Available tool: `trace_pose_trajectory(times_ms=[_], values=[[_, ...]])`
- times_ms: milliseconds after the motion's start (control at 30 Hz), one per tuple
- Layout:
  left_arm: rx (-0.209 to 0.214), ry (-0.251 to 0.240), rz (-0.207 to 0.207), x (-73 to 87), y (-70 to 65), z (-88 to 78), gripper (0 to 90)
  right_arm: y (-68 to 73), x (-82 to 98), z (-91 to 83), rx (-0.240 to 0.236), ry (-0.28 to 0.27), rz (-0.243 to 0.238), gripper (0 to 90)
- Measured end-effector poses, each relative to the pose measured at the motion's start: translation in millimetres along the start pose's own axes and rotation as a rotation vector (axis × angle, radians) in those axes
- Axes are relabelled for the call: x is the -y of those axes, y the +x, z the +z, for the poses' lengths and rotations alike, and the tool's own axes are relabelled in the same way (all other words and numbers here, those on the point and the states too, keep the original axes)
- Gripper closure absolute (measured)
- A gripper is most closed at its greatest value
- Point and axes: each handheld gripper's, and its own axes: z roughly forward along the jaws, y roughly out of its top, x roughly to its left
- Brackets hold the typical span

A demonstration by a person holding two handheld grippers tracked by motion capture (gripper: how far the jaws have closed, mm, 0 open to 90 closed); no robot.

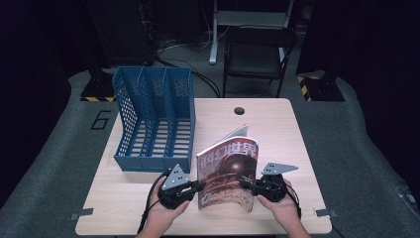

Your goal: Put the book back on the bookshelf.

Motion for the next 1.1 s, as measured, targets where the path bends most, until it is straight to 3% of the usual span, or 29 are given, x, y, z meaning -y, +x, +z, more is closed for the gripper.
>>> trace_pose_trajectory(times_ms=[333,667,900,1100], values=[[-0.048,0.001,0.048,-2.7,-1.0,-5.1,83.6,11.7,-3.2,12.0,0.079,-0.059,-0.011,85.2],[-0.067,0.007,0.057,-1.4,-1.3,-7.0,83.2,15.9,-6.8,25.2,0.158,-0.094,-0.073,84.8],[-0.076,0.023,0.05,1.4,0.2,-9.7,83.4,15.1,-5.6,24.2,0.132,-0.099,-0.085,81.6],[-0.065,0.038,0.038,2.8,-3.6,-11.9,83.5,8.8,-4.1,18.8,0.099,-0.091,-0.051,69.8]])
